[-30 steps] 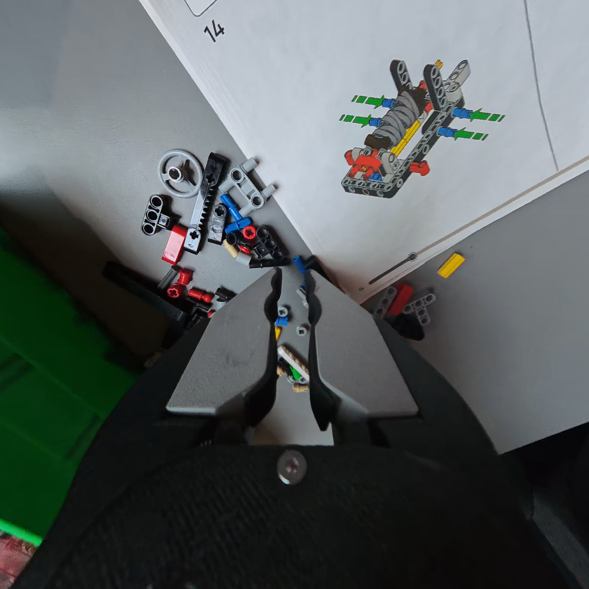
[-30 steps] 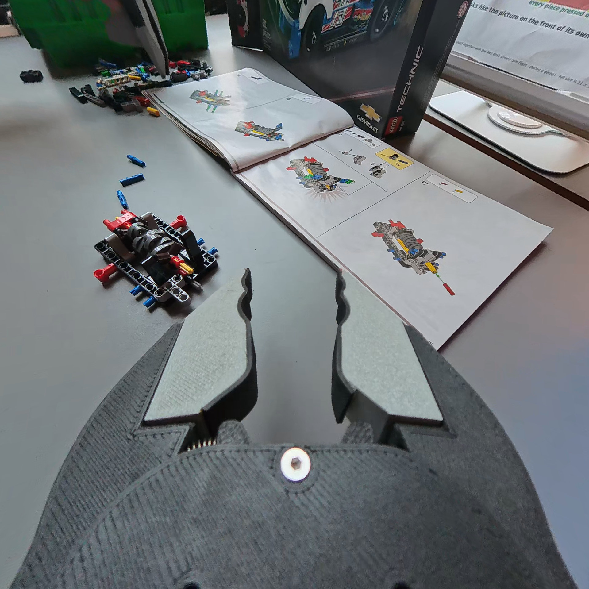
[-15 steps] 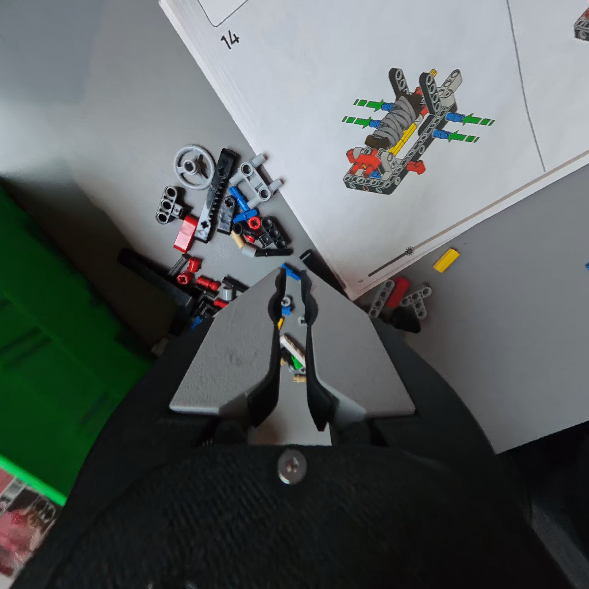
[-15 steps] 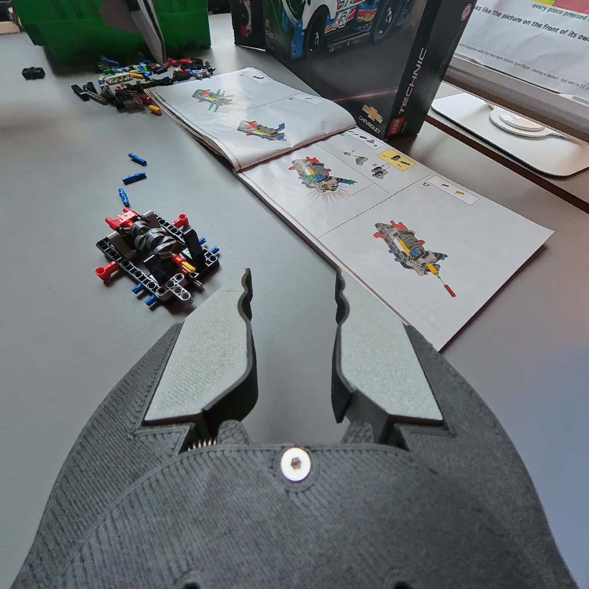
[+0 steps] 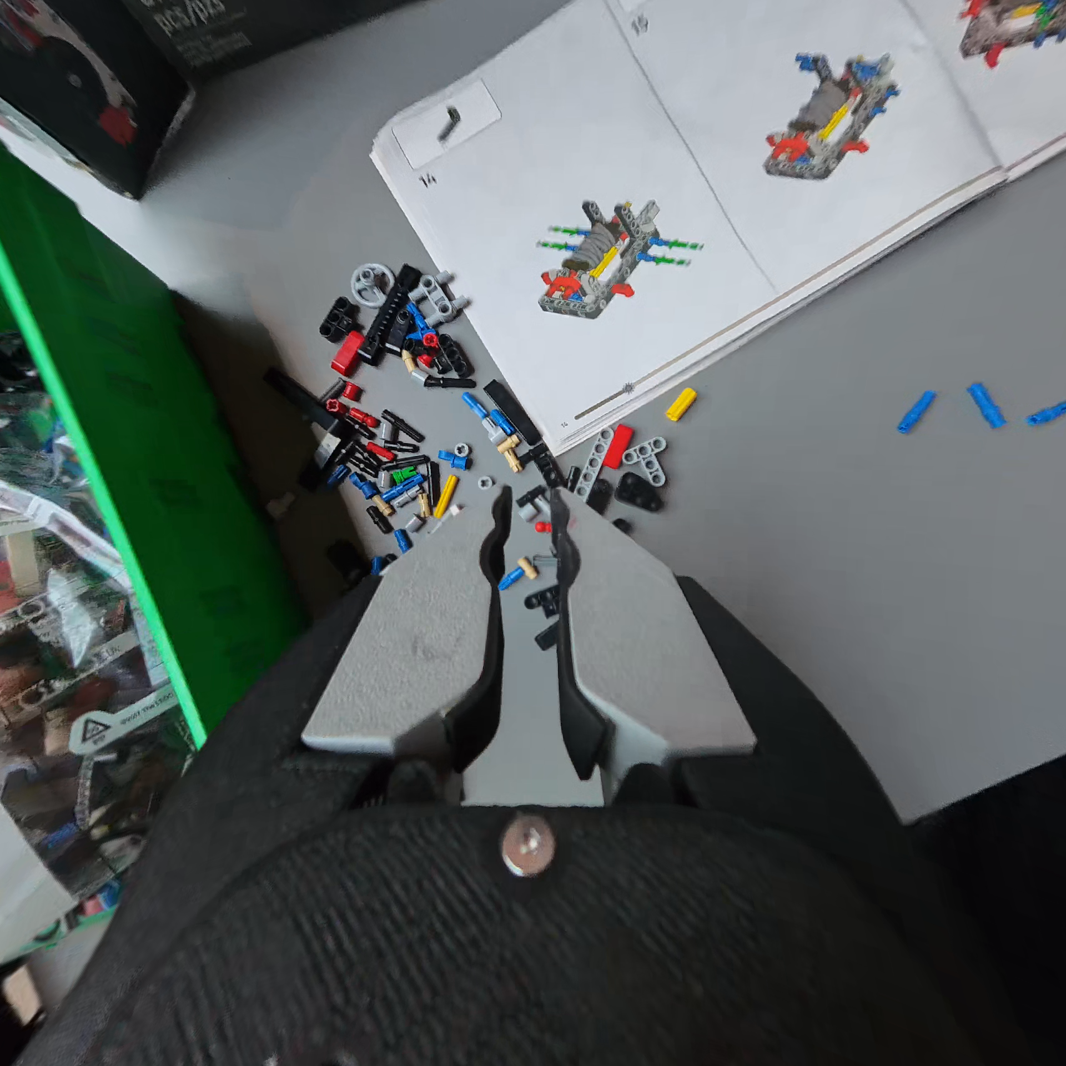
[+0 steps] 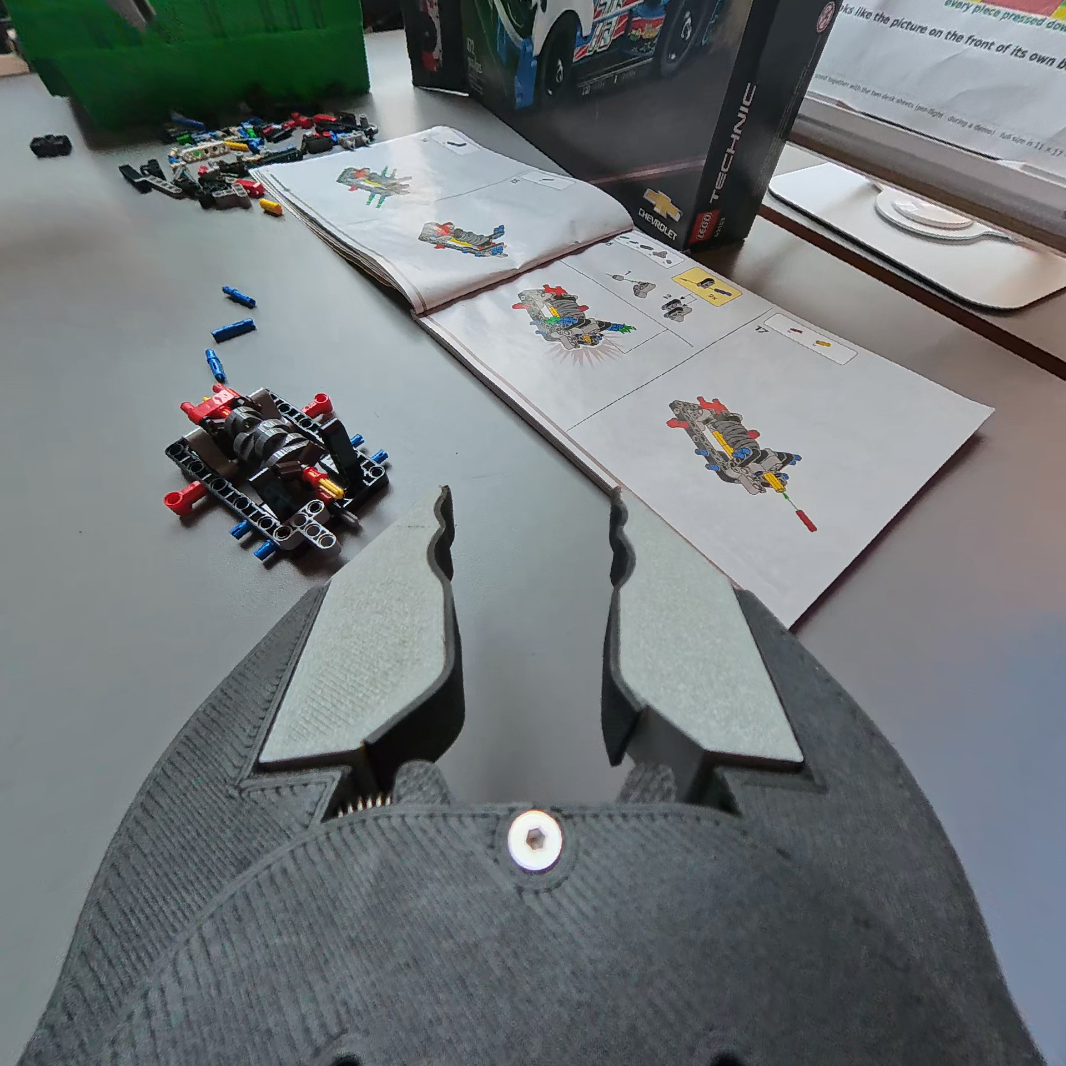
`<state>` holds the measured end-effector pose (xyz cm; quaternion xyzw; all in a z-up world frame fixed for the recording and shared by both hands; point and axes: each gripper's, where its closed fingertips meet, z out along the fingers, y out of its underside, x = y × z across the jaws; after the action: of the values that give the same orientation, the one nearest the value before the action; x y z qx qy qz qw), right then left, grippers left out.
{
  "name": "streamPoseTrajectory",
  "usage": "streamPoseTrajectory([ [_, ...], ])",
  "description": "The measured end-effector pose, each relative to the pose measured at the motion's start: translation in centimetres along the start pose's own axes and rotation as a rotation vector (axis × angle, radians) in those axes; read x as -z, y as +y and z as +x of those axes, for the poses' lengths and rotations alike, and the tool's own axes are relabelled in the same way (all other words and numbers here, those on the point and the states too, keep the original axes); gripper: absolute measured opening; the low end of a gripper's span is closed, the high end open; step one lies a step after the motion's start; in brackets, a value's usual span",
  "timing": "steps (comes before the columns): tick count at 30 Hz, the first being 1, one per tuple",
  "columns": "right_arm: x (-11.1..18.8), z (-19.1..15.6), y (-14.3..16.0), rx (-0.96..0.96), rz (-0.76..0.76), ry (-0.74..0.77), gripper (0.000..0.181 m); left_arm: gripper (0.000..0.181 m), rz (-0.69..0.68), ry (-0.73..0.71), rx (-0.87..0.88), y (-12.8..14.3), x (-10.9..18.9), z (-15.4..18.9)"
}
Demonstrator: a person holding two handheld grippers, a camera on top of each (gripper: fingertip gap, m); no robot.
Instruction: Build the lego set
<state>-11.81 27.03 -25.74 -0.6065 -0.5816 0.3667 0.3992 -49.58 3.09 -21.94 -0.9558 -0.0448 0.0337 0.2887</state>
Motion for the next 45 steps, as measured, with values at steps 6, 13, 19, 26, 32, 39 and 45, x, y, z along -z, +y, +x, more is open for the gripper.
streamPoseTrajectory([
  [6, 0.0, 0.5, -0.1, -0.006, 0.009, 0.021, 0.055, 0.015, 0.197, -0.069, 0.072, 0.0, 1.4, -0.6],
  [13, 0.2, 1.0, -0.3, -0.035, 0.024, 0.033, 0.066, 0.041, 0.499, -0.097, 0.168, -2.1, 1.5, -0.7],
  [19, 0.2, 1.7, -0.3, -0.057, 0.024, 0.06, 0.071, 0.039, 0.581, -0.173, 0.155, -2.5, 2.7, -2.8],
  [26, 0.4, 3.5, 0.1, -0.081, 0.008, 0.15, 0.072, 0.006, 0.963, -0.483, 0.152, -2.1, 13.5, -8.2],
  [32, 0.0, 4.2, 0.7, -0.073, -0.043, 0.195, 0.072, 0.0, 1.056, -0.564, 0.152, -0.9, 18.0, -9.4],
  [39, 0.1, 4.7, 0.9, -0.072, -0.052, 0.236, 0.071, 0.001, 0.946, -0.545, 0.106, -0.2, 16.2, -9.3],
  [45, 0.2, 4.9, 1.0, -0.068, -0.055, 0.25, 0.071, 0.011, 0.837, -0.516, 0.135, 1.0, 14.2, -9.9],
])
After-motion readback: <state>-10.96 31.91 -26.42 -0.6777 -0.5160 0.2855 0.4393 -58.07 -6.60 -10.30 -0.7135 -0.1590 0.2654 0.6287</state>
